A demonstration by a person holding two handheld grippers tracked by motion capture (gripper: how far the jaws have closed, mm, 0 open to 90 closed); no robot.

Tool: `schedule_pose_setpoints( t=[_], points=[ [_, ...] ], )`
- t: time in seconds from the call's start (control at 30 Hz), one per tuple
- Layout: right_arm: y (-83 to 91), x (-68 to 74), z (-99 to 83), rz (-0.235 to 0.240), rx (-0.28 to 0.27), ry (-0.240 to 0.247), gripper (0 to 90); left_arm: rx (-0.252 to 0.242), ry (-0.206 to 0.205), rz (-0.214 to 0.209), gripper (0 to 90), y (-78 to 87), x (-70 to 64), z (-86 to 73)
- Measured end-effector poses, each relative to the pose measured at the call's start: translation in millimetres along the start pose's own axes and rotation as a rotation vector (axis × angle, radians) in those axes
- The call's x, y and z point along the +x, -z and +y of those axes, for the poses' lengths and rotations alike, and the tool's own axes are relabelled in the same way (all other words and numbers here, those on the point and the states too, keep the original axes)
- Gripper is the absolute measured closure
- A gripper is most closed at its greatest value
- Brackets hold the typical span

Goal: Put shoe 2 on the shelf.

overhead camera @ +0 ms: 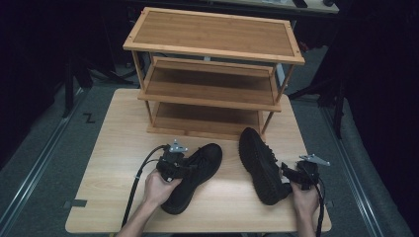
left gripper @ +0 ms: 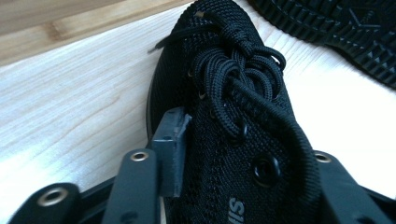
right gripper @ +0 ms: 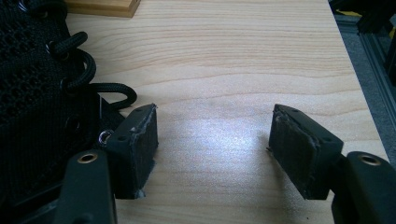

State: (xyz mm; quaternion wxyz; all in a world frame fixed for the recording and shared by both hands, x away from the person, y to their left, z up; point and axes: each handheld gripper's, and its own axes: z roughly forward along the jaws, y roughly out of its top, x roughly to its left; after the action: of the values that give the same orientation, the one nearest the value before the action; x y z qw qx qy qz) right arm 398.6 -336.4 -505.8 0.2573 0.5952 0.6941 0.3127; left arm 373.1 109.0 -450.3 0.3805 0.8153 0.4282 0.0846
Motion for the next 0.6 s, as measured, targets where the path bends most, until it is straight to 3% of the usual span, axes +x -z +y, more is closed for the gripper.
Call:
schedule_pose_setpoints(
  t=[0.13, 0.23, 0.3, 0.6],
  points=[
    [0.1, -0.1, 0.0, 0.001, 0.0, -0.001, 33.1, -0.02, 0.036, -0.032, 68.0, 1.1, 3.5, -1.8],
    [0.1, -0.1, 0.0, 0.001, 0.0, -0.001, 33.0, -0.064, 0.076, -0.05, 82.4, 7.0, 7.7, -4.5],
    [0.1, -0.1, 0.0, 0.001, 0.0, -0.002, 33.0, -0.066, 0.097, -0.062, 83.2, 6.9, 9.3, -5.1],
    [0.1, -0.1, 0.0, 0.001, 0.0, -0.002, 33.0, -0.078, 0.112, -0.064, 84.8, 9.2, 10.0, -4.9]
  ],
)
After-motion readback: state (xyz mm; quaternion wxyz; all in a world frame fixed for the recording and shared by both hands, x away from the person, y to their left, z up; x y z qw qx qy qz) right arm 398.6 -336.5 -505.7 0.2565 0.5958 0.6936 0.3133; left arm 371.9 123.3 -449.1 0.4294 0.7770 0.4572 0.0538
